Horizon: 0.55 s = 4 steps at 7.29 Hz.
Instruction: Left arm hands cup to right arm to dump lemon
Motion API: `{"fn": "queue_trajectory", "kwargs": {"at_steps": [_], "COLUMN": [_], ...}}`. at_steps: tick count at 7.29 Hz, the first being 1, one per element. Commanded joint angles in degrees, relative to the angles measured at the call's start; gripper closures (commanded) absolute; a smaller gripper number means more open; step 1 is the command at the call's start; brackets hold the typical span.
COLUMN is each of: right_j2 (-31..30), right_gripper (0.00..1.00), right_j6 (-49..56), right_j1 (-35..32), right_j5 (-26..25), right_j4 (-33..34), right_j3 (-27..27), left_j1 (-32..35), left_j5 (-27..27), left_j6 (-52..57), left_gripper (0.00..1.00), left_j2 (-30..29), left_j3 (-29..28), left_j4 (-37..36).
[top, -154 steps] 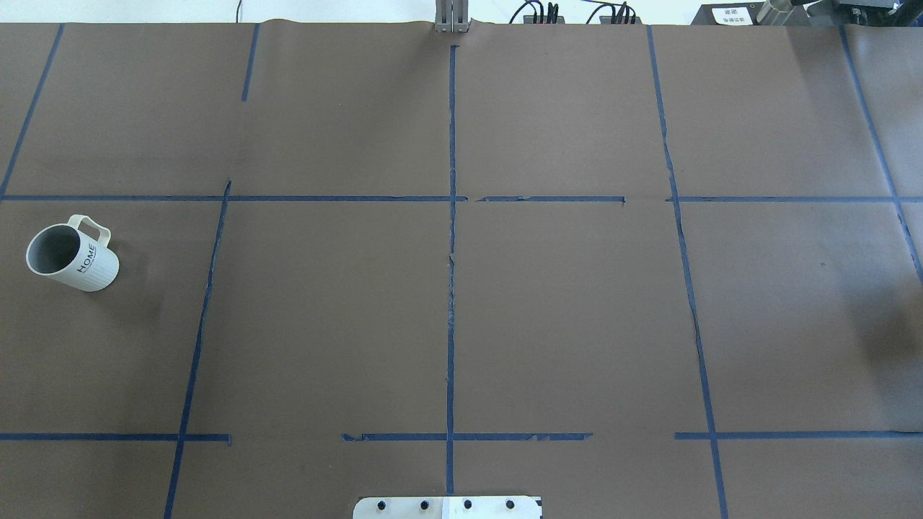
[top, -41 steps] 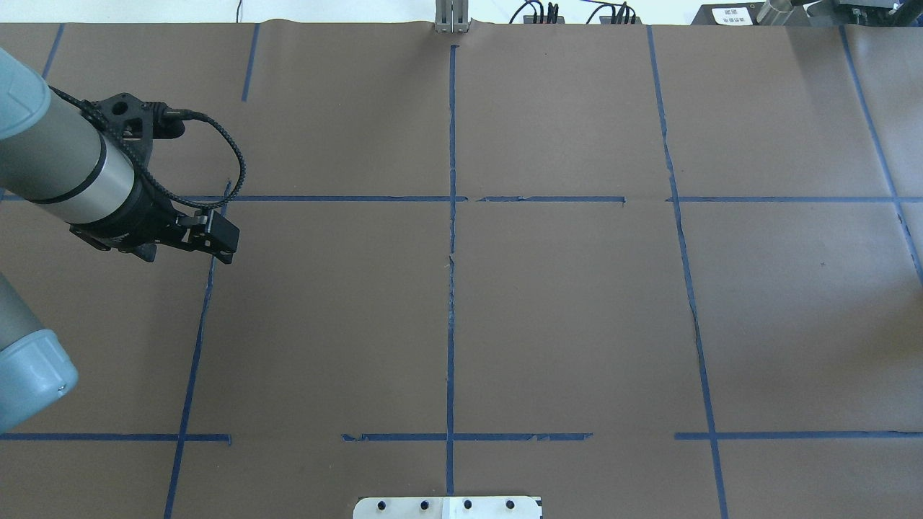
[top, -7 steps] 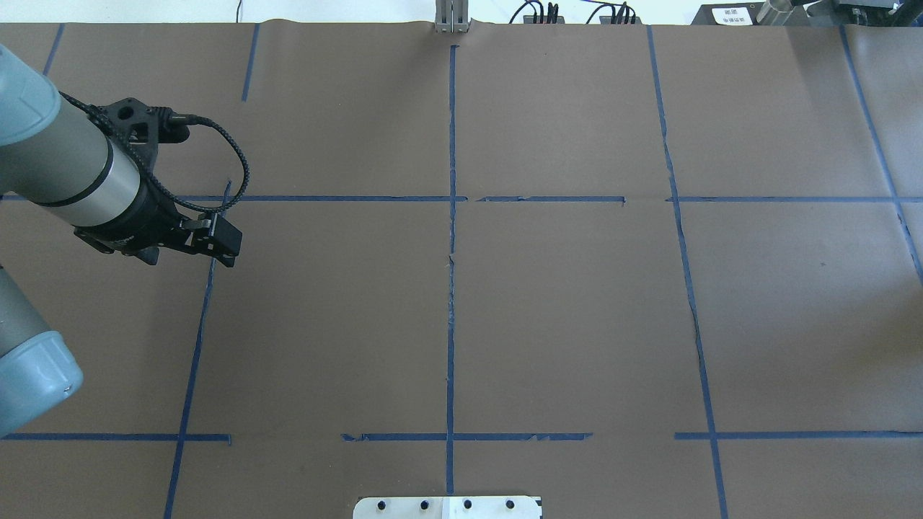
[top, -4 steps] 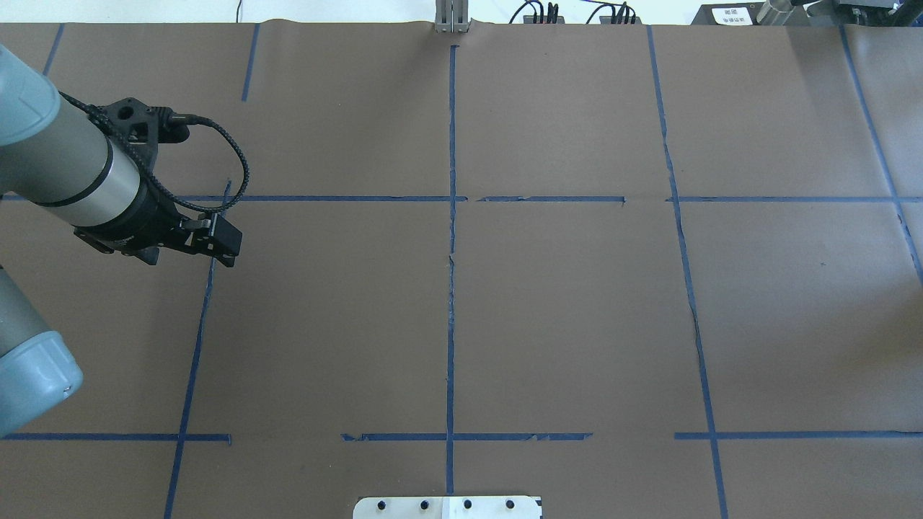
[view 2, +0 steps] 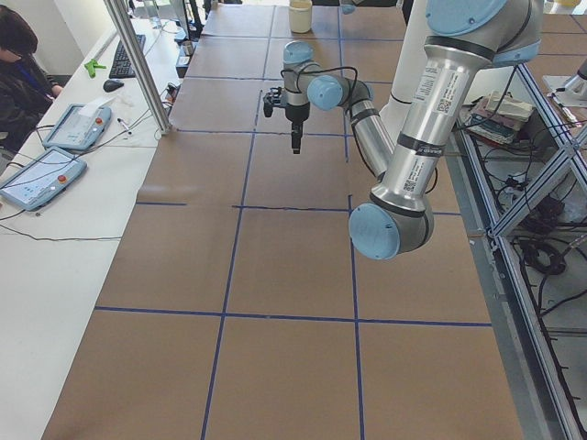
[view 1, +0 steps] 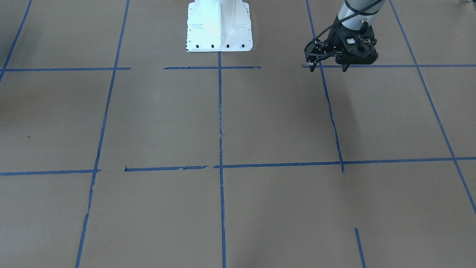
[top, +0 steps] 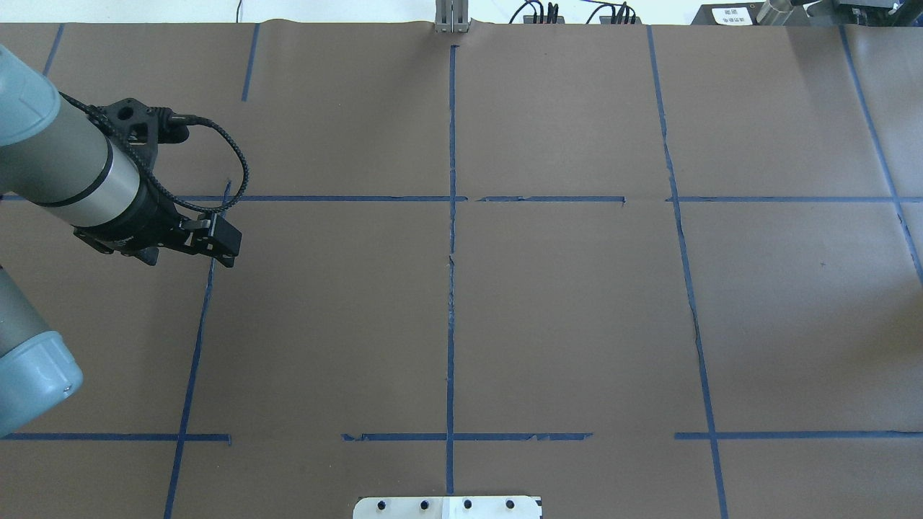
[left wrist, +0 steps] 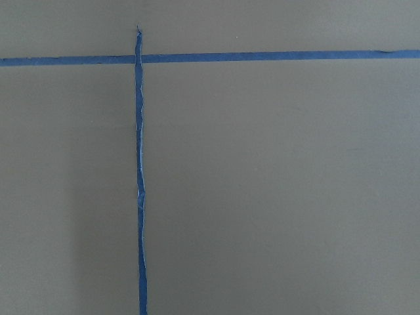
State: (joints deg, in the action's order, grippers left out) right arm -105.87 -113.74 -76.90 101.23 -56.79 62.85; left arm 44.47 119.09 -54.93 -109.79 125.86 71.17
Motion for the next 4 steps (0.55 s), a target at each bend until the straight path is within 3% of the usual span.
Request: {"fn": "queue_trajectory", "kwargs": {"at_steps": [1,4], "right_j2": [-0.7,-2.0], "right_gripper": [1.00,1.00], "right_j6": [11.2,39.2], "right_j1": [-0.1,-0.1], "right_j5": [0.1,0.1], "right_j4": [3.2,12.4], "right_j3": [0.0,0.3], "left_j1": [0.0,0.0], "left_j5": [0.0,0.0], "left_j6": [0.0,0.0], "left_gripper": [0.00,0.00], "left_j2": [0.0,0.0], "left_j3": [0.0,0.2], "left_j4": [-0.1,-0.1]}}
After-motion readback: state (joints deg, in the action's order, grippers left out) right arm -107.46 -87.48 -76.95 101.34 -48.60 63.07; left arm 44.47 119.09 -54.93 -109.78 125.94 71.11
